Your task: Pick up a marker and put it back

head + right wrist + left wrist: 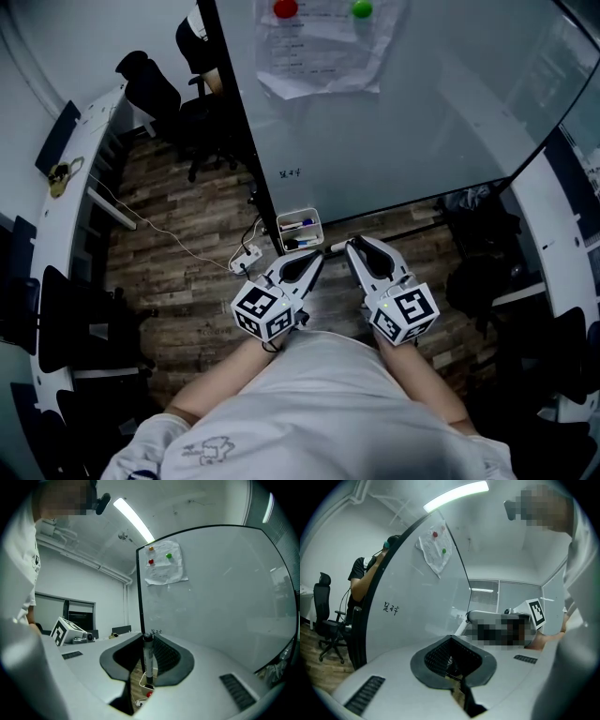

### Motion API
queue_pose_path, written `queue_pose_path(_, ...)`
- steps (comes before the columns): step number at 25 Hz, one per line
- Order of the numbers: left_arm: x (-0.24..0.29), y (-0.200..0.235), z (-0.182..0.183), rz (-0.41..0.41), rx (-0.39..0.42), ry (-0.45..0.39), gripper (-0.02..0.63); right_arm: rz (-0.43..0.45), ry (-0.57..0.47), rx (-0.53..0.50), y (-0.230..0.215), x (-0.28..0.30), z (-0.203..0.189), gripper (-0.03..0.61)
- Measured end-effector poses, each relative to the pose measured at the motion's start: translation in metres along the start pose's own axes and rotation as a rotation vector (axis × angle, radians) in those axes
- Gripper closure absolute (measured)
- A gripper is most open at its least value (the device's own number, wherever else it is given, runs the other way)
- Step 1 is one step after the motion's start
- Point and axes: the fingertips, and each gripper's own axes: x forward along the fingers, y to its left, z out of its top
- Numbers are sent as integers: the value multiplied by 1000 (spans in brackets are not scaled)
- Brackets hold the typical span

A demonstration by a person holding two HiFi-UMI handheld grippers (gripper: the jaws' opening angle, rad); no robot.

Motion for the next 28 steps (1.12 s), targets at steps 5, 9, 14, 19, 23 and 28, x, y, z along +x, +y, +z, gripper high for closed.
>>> queue_pose_path(5, -8, 30, 11, -23, 15, 6, 607, -14, -4, 13, 10, 30, -1, 505)
queue_pose_path(9, -12, 57, 25, -42, 25, 3, 607, -38, -6, 4, 17, 55, 0, 505)
queue_pose_path(14, -14, 83, 32, -87, 32, 20, 609, -93, -12, 4, 18, 81, 1, 505)
queue_pose_path(19, -23, 115, 39, -105, 26, 24, 607, -139, -3, 2, 21, 105, -2, 505)
queue_pose_path(23, -29, 129, 43, -128, 54, 26, 607, -160, 12, -11, 28, 121, -9, 505)
queue_pose_path(28, -32, 142, 37, -140, 30, 37, 607, -170, 47, -17, 32, 134, -22, 505)
